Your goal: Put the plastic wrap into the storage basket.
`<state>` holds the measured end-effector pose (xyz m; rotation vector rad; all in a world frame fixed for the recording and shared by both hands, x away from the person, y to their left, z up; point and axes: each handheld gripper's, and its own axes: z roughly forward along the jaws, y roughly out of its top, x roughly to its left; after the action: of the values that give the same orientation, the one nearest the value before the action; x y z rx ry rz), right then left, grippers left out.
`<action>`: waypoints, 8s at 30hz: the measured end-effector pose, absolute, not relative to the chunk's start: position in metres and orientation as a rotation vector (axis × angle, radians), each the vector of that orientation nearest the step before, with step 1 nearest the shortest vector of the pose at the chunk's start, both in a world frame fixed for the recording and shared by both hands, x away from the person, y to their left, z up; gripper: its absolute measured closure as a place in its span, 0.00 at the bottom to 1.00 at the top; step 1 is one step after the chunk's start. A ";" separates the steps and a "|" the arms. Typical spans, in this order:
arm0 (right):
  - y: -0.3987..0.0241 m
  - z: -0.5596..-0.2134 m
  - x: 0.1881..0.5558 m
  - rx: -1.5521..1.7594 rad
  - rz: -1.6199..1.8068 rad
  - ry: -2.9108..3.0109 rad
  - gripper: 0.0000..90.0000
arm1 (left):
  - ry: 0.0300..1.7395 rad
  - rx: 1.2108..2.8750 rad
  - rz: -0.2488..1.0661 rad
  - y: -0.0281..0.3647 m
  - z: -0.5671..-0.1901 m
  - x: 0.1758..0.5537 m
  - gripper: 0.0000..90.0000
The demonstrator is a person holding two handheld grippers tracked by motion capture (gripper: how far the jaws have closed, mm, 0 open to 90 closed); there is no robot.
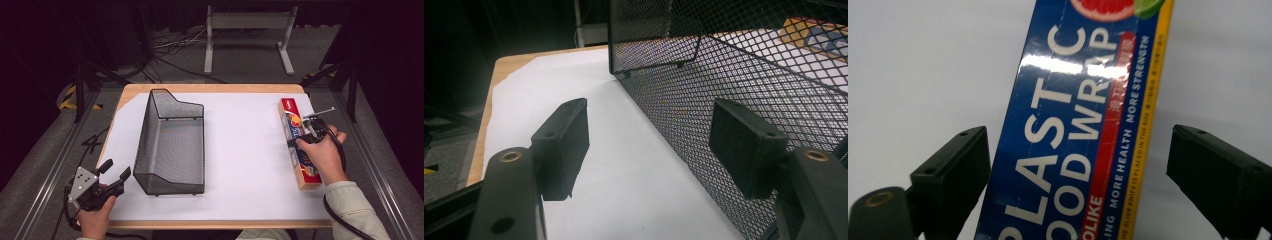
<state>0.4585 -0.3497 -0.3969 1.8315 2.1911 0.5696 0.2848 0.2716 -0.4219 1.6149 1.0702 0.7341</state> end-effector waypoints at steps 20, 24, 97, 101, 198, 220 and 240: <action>-0.333 -0.405 0.460 1.927 0.382 2.146 0.40 | 1.073 1.624 0.739 0.271 -0.422 0.285 0.37; -0.330 -0.402 0.458 1.966 0.361 2.088 0.43 | 1.071 1.624 0.741 0.271 -0.422 0.285 0.37; -0.202 -0.304 0.398 1.512 0.880 2.256 0.45 | 1.078 1.630 0.759 0.273 -0.424 0.281 0.37; -0.190 -0.301 0.398 1.512 0.892 2.276 0.45 | 1.080 1.630 0.754 0.273 -0.424 0.282 0.36; 0.000 -0.346 0.428 1.575 0.556 2.568 0.44 | 1.077 1.634 0.740 0.276 -0.426 0.283 0.36; 0.010 -0.352 0.434 1.451 0.453 2.577 0.43 | 1.077 1.630 0.733 0.276 -0.427 0.284 0.36; -0.018 -0.318 0.423 1.335 0.866 2.521 0.33 | 1.091 1.641 0.711 0.278 -0.430 0.281 0.35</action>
<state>0.4231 -0.0181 -0.3184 1.3346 2.5209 0.8656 0.2814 0.2783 -0.4297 1.6406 1.0911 0.7105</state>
